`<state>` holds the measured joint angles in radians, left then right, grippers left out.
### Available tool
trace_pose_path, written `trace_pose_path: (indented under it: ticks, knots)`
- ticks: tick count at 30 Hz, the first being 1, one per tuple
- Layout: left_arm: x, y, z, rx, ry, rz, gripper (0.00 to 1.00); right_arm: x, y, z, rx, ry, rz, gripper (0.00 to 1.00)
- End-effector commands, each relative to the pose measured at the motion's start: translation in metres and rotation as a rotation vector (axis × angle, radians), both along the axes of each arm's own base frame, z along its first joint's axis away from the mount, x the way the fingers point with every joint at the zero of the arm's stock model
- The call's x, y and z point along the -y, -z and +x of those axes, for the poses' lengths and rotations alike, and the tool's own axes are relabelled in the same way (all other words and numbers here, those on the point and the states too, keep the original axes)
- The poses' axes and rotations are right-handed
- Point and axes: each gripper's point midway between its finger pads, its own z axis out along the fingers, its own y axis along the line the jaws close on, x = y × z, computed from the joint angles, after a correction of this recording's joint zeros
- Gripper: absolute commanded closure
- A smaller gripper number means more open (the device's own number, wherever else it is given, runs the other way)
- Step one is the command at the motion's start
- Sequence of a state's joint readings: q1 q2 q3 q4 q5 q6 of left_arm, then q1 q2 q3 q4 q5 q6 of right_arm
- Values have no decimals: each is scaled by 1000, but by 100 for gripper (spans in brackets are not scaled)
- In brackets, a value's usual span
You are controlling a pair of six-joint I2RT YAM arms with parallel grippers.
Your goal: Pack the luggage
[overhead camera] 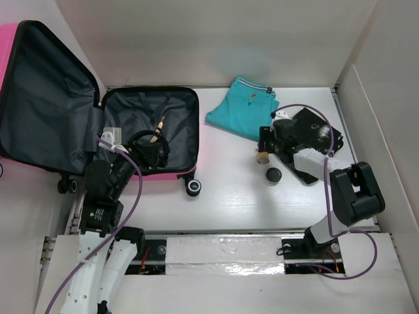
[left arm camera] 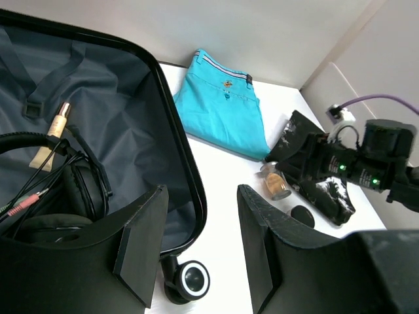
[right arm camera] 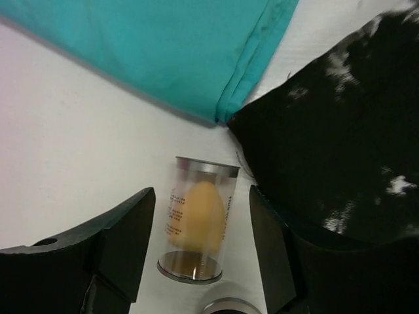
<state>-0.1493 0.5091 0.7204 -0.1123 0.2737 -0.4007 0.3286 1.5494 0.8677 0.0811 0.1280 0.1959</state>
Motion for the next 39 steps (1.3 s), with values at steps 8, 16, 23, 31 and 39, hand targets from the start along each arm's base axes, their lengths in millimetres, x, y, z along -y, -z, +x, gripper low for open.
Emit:
trace_pose_path:
  ticks: [8,16,23,31,39]
  knots:
    - [5,-13,2,52,27,-1,57,-16,38,2,-89,-61,12,35]
    - [5,-14,1,55,31,-1,56,-29,35,0,-87,-99,61,59]
    - [7,-14,1,55,42,-3,56,-96,-51,-18,78,-284,166,59]
    - [6,-16,-1,65,37,-4,56,-255,-162,-19,218,-634,464,56]
    - [1,-17,-1,67,8,4,56,-337,-267,-15,348,-817,753,5]
